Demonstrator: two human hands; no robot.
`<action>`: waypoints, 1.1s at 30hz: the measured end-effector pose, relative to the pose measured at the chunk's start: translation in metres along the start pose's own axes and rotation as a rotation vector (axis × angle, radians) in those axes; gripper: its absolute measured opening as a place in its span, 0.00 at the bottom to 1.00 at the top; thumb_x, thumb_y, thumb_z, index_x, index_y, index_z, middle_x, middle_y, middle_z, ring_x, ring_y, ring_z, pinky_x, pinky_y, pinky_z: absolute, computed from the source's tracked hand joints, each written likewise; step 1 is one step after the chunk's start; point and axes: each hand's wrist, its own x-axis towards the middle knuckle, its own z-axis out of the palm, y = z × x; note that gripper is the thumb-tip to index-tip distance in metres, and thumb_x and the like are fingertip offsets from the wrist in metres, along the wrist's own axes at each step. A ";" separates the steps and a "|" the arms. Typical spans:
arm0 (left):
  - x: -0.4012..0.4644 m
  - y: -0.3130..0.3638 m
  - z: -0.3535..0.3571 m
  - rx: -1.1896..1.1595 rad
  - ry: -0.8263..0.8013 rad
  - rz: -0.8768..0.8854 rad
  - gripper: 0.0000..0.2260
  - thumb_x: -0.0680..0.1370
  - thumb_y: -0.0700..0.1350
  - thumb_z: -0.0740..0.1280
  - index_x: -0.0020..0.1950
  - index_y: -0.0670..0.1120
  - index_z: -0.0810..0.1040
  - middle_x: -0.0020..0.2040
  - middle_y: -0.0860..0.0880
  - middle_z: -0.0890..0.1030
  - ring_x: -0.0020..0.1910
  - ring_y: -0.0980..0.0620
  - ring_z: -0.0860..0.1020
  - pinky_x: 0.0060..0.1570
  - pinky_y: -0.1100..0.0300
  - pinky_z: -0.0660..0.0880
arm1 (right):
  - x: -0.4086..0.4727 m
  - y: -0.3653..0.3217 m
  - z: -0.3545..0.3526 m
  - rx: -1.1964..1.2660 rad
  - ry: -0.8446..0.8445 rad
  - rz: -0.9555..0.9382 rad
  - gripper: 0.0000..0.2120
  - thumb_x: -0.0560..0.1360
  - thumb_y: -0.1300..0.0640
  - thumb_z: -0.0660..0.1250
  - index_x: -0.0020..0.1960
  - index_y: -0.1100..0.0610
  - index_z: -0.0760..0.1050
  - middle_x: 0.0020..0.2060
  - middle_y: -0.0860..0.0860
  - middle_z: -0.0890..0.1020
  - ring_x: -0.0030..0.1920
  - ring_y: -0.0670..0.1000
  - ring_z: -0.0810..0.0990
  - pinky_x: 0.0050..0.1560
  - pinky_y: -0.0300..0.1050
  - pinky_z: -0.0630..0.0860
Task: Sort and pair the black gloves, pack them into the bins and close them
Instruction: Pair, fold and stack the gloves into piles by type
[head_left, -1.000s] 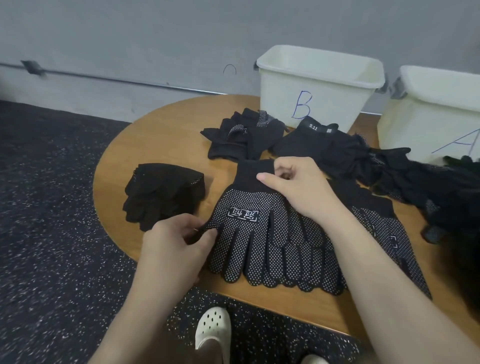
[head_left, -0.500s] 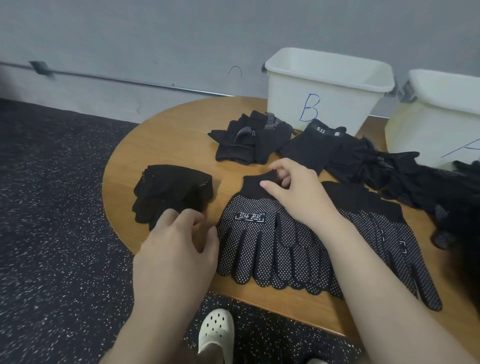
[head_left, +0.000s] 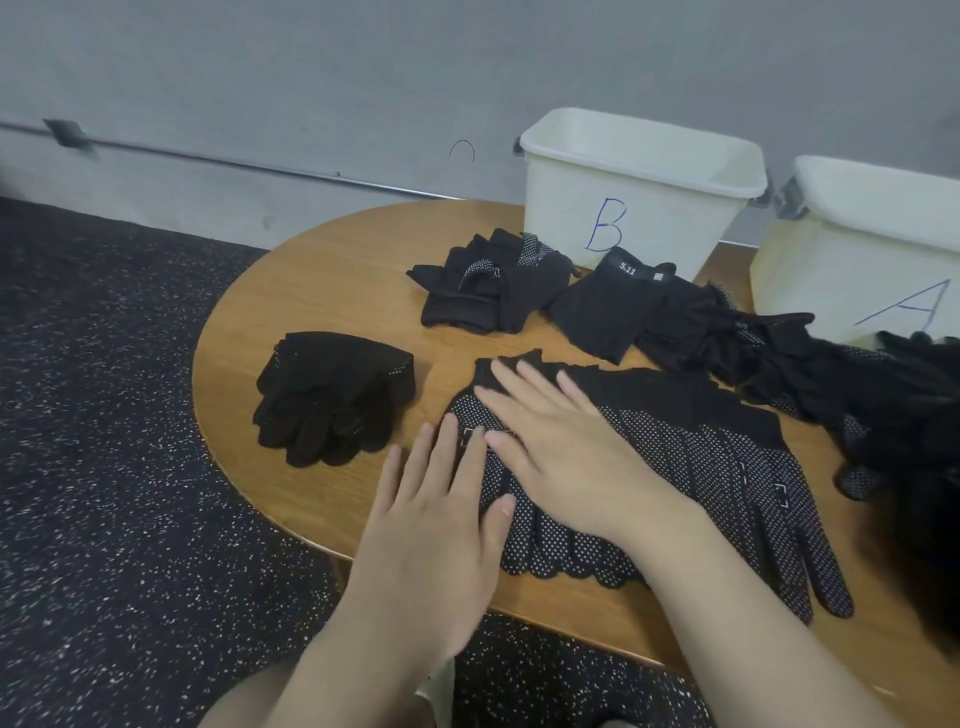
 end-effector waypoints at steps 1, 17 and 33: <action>0.000 -0.001 0.000 0.018 0.001 0.003 0.31 0.81 0.63 0.34 0.83 0.54 0.33 0.83 0.52 0.33 0.81 0.52 0.31 0.79 0.54 0.30 | 0.000 0.001 0.003 -0.009 -0.050 0.013 0.27 0.86 0.41 0.42 0.84 0.46 0.49 0.83 0.44 0.45 0.82 0.43 0.38 0.80 0.46 0.33; -0.007 -0.010 -0.005 -0.032 -0.010 -0.084 0.41 0.72 0.76 0.33 0.75 0.55 0.22 0.79 0.54 0.27 0.79 0.55 0.28 0.75 0.58 0.28 | -0.003 0.000 0.011 -0.056 -0.007 0.089 0.30 0.84 0.41 0.43 0.84 0.47 0.45 0.84 0.47 0.44 0.82 0.46 0.38 0.82 0.49 0.38; 0.026 -0.009 -0.005 -0.243 0.051 0.025 0.38 0.74 0.74 0.36 0.83 0.63 0.39 0.82 0.62 0.36 0.80 0.62 0.33 0.79 0.59 0.33 | 0.083 0.059 -0.066 0.315 0.413 0.264 0.11 0.80 0.52 0.67 0.60 0.53 0.82 0.58 0.49 0.82 0.60 0.51 0.80 0.63 0.48 0.75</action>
